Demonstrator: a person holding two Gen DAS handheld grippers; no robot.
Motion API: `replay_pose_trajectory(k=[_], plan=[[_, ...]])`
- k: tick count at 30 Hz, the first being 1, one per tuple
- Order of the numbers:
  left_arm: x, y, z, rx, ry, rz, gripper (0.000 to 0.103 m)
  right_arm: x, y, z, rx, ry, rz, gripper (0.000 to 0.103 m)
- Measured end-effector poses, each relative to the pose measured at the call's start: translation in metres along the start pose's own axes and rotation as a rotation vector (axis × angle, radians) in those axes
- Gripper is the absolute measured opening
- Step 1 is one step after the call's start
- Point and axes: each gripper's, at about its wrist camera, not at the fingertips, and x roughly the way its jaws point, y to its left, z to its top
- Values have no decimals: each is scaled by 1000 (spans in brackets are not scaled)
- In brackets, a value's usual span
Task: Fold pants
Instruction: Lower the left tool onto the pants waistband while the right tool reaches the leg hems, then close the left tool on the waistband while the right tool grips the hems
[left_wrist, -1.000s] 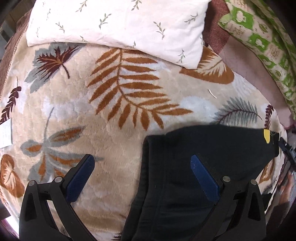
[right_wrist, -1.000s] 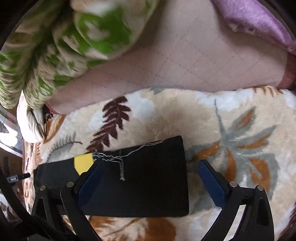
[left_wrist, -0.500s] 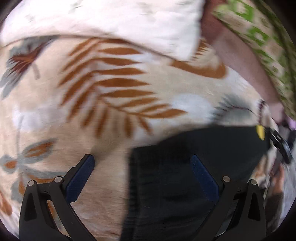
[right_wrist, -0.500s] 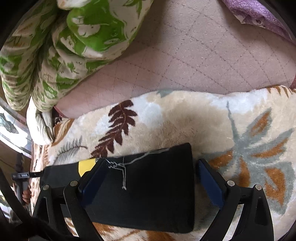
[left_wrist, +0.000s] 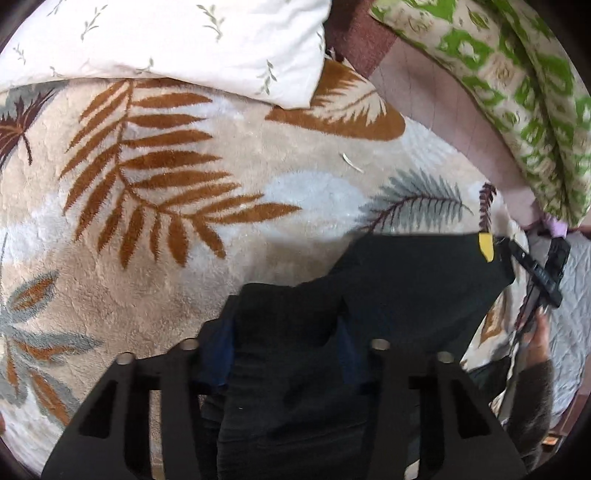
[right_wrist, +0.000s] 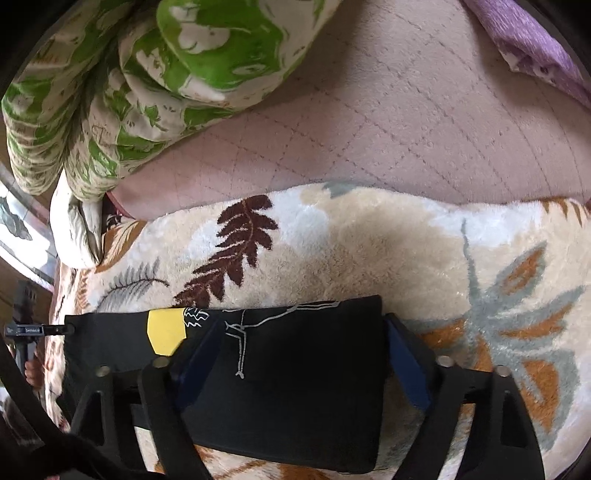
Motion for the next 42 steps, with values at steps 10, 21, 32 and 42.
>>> replay_pose_trajectory(k=[10,21,32,42], plan=[[-2,0,1,-32,-42,53,32,1,14,3,-161,24,-56,16],[-12,7,2,-49,-30,55,32,-31,-17,0,24,-19,-34,49],[-5,14,5,-87,-24,33,32,-3,2,4,-87,44,12,12],[-18,7,-3,-126,-95,60,31,-53,25,-17,-159,-30,-51,13]])
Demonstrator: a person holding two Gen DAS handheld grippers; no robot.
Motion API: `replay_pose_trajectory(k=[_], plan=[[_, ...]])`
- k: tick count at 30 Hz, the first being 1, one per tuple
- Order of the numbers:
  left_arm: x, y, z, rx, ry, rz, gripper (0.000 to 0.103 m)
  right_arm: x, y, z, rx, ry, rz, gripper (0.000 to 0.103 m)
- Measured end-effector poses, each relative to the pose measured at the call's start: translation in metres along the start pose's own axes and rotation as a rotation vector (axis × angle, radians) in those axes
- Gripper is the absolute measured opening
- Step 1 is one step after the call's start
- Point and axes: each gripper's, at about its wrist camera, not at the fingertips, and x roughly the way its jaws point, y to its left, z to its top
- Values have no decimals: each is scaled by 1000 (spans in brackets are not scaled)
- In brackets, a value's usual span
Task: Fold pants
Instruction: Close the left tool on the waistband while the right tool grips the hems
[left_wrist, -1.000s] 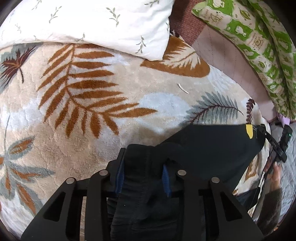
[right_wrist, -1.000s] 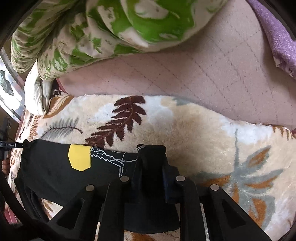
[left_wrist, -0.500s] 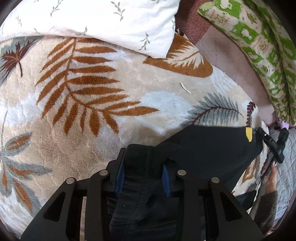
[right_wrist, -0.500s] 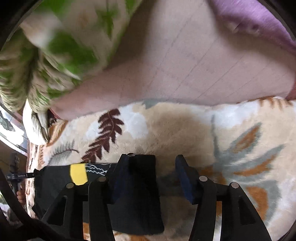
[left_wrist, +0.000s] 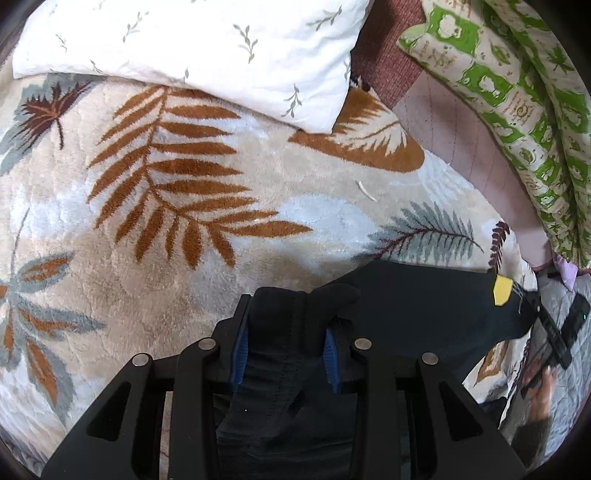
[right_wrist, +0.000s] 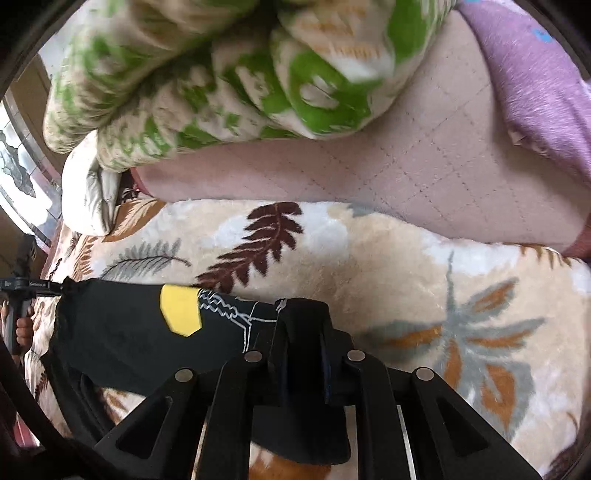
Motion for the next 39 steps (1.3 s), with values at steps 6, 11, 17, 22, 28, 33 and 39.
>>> replay_pose_trajectory(k=[6,11,17,22,28,33,39], plan=[[-25,-7,-10,-12,-61,-30,31,-33,11,-17,-9,-16,-15,13],[-54,-14,-23,24,-110,-48,31,-66,13,-39,0,-37,-23,13],[-71,-19,-44,52,-140,-57,31,-102,25,-65,-20,-61,-31,13],[-74,-19,-55,57,-157,-51,31,-112,36,-87,-58,-34,-65,14],[-81,-25,-47,50,-187,-32,31,-103,40,-81,-86,-46,-152,14],[-87,-20,-64,93,-227,-42,31,-107,53,-79,-185,-111,-195,14],[-87,-10,-98,131,-222,-36,31,-108,54,-118,-194,-87,-178,14]])
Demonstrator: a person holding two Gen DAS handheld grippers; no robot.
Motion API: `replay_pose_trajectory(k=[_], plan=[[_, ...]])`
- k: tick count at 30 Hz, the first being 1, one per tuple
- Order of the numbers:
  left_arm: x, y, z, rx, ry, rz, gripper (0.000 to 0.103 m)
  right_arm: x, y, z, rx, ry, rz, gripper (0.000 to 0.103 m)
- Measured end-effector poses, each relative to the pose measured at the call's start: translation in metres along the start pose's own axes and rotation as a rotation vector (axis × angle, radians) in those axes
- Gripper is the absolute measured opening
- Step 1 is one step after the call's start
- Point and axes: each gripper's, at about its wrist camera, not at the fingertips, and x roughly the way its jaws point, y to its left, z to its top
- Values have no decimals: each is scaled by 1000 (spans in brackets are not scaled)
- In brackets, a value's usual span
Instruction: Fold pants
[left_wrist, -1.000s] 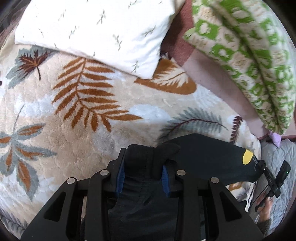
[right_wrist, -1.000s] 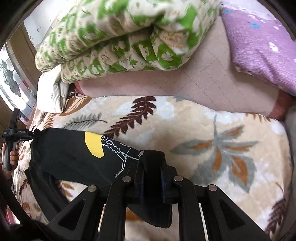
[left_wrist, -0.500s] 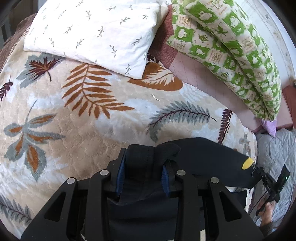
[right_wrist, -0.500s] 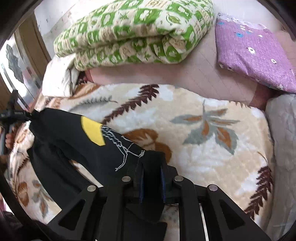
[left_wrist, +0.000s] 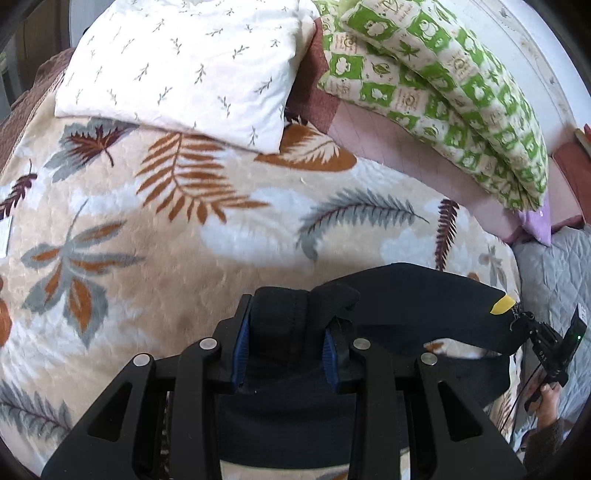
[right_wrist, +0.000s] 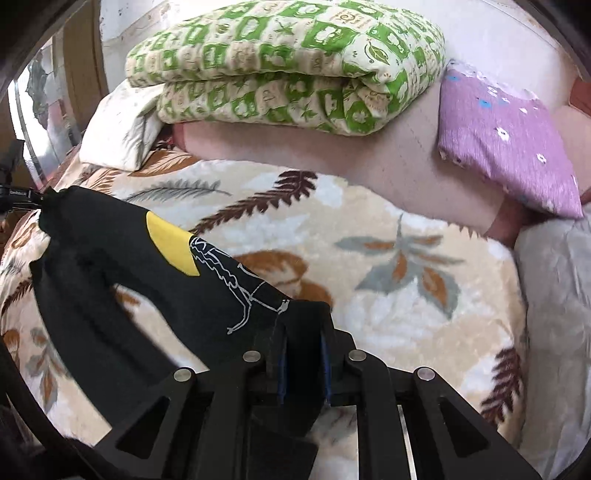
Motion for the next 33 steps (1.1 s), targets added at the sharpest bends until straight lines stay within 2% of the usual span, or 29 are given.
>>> replay_pose_trajectory(k=[6,14,21,26,27,33], plan=[[-13,7,-26,3,4,-10,31,-23,25,-37,-87,25,-25,16],[-21,25,-78,-7,40,-14,31,-42,55,-83,-158,65,-50,20],[-10,43,-117,-1,128,8,31,-49,68,-115,-156,100,-65,27],[-9,37,-127,89,135,65,33,-49,67,-129,-106,126,-93,29],[-10,36,-127,103,135,73,33,-49,66,-130,-90,123,-96,32],[-34,35,-119,128,81,44,36,-54,64,-133,-38,138,-122,34]])
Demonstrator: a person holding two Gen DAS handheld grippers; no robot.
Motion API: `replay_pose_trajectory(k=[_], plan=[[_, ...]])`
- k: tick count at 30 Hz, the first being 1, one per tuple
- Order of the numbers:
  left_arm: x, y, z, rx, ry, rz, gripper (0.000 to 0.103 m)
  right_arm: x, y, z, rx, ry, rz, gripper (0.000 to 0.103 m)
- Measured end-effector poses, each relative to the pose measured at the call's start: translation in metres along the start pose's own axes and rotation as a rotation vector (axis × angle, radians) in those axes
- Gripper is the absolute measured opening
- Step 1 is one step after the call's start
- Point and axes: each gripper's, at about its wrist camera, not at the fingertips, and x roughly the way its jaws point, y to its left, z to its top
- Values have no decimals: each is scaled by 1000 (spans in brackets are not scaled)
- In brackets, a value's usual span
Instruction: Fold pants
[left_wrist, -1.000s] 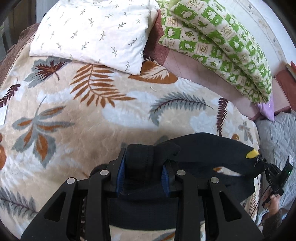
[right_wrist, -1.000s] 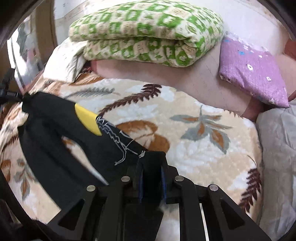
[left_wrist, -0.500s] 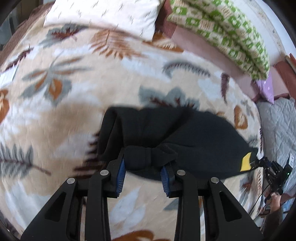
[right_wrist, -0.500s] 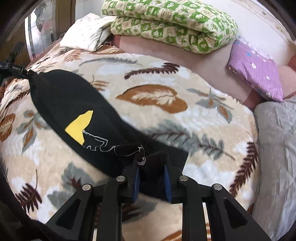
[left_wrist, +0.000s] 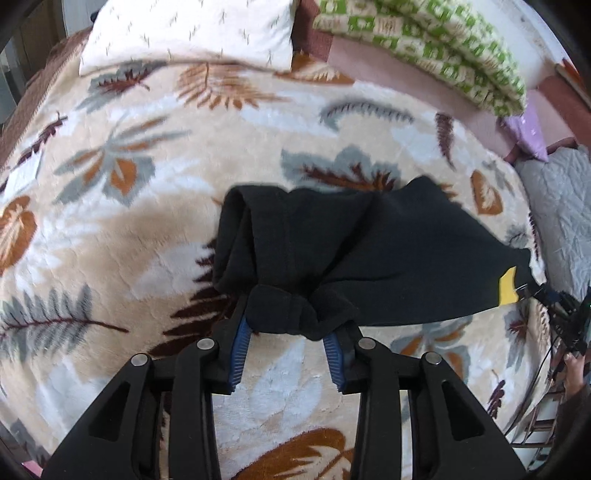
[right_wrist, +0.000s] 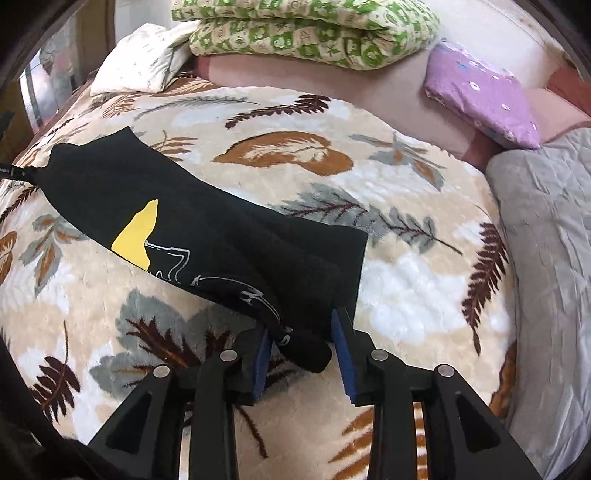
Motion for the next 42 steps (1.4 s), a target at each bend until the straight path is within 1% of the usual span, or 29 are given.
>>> replay_pose_trajectory(k=[3,5,6,8,10,11,12,14,15,17,20,21,24,27,29,32,35,37,39,40,42], plan=[[-11,2,5,14,-13,5,37,-6,-5,-3,27,7,-1,34],[-12,7,8,20,10,4,38,-11,-12,-6,68,10,10,34],[-11,9,8,22,29,-1,41,-14,-15,-8,89,8,16,34],[-9,14,6,15,56,10,42,-22,-23,-11,138,-4,27,35],[-14,17,3,3,61,2,42,-30,-33,-14,217,-19,40,35],[-19,17,2,1,51,-2,42,-34,-41,-15,278,-35,62,35],[-24,17,1,5,38,-4,42,-40,-51,-17,359,-58,103,36],[-35,14,3,15,9,-8,42,-46,-64,-19,484,-92,170,49],[-39,13,5,20,5,-14,42,-47,-68,-18,535,-102,211,58],[-44,7,10,31,3,-13,42,-43,-69,-13,585,-107,253,59],[-44,-5,18,41,12,-35,42,-26,-70,-2,651,-94,308,59],[-43,-10,21,47,17,-36,42,-17,-70,2,666,-82,325,59],[-35,-22,30,62,34,-31,42,4,-69,11,671,-48,317,59],[-29,-26,39,62,30,-21,42,22,-66,17,648,-5,275,59],[-27,-22,46,47,22,1,42,30,-65,17,639,8,279,59],[-22,-2,59,-6,16,41,42,40,-61,18,618,24,277,59],[-17,17,66,-46,17,72,42,51,-54,21,569,52,243,58],[-10,29,67,-72,31,78,42,52,-50,24,535,55,221,54],[1,37,63,-91,68,30,42,52,-44,28,482,53,199,24],[6,38,62,-89,84,3,42,52,-43,28,469,57,188,21],[11,37,61,-89,88,-16,42,51,-42,28,456,54,177,19]])
